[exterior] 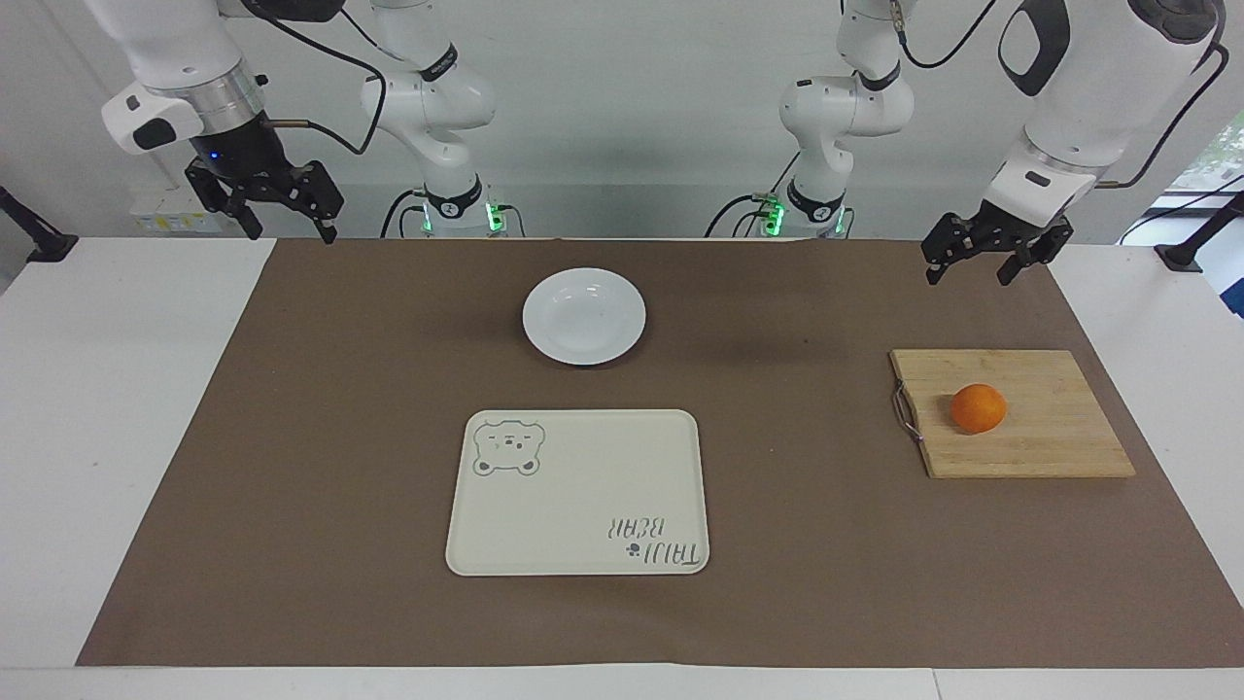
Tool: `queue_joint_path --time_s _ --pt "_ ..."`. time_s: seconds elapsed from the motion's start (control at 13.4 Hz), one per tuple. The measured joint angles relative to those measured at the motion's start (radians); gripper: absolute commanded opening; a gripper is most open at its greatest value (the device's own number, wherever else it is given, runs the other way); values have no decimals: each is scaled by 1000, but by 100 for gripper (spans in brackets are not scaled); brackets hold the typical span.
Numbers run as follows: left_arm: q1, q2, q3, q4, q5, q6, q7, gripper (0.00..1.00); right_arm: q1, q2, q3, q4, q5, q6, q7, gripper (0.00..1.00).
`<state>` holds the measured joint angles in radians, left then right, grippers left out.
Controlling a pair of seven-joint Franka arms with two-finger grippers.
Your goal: Place orange and plate with both arms
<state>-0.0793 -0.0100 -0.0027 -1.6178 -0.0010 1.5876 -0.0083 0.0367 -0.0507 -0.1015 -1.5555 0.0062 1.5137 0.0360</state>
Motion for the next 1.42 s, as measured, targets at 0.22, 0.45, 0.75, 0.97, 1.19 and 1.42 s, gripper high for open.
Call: queue_joint_path --time_s 0.22,0.45,0.75,0.97,1.19,1.42 --pt "0 0 2 0 0 -5 2 100 0 0 0 0 0 0 0 100" --pt "0 0 4 0 0 -6 3 100 0 0 0 0 0 0 0 100" --pt "0 0 6 1 0 -6 3 100 0 0 0 0 0 0 0 100" --pt "8 0 10 1 0 -6 3 100 0 0 0 0 0 0 0 100" --pt "12 -1 17 1 0 -6 3 100 0 0 0 0 0 0 0 100" --pt "12 -1 16 1 0 -6 3 100 0 0 0 0 0 0 0 100"
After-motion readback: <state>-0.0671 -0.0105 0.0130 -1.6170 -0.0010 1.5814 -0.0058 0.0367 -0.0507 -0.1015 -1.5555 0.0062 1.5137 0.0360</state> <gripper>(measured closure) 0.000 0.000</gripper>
